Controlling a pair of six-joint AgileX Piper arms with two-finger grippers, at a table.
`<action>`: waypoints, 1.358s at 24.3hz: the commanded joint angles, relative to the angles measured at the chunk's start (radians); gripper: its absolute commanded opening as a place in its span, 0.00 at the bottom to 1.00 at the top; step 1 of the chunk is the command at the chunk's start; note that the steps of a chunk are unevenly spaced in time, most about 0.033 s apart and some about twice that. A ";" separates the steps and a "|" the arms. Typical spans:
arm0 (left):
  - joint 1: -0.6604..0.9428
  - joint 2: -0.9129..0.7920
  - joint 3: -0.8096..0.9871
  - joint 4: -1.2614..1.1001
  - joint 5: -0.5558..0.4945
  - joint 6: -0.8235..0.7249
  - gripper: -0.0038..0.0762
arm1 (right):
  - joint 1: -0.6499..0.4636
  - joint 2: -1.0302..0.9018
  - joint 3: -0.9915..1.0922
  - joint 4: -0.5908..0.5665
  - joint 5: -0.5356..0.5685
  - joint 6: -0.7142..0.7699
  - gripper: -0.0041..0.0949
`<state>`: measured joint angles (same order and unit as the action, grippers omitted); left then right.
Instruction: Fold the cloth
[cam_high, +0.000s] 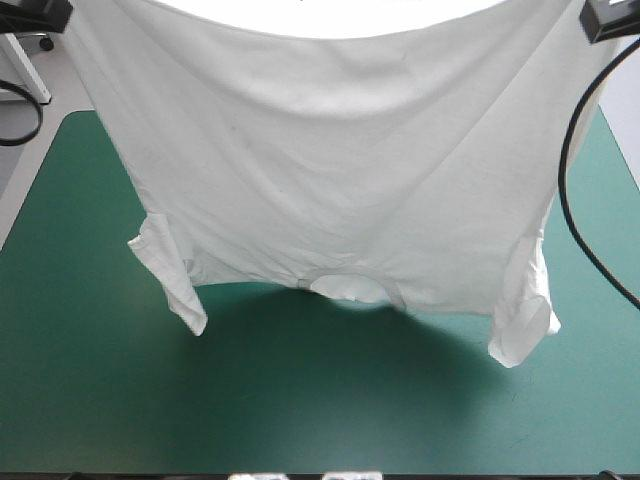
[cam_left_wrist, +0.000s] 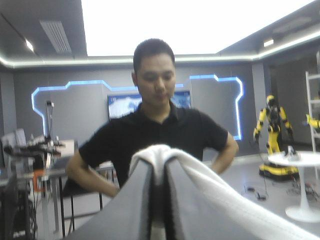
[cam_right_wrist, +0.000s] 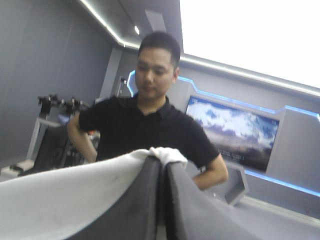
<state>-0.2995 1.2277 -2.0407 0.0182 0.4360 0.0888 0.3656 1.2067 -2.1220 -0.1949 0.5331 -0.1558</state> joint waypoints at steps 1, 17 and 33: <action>0.000 -0.026 -0.085 -0.004 -0.151 0.024 0.04 | -0.004 0.021 -0.130 0.035 -0.115 -0.046 0.02; 0.004 0.281 -0.129 0.023 -0.488 0.040 0.04 | -0.009 0.360 -0.219 -0.233 -0.323 0.156 0.02; 0.004 0.493 -0.384 0.028 -0.458 0.118 0.04 | -0.086 0.551 -0.502 -0.192 -0.291 0.275 0.02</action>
<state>-0.2966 1.7380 -2.3937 0.0444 -0.0294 0.1879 0.2864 1.7742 -2.6014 -0.4001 0.2299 0.1179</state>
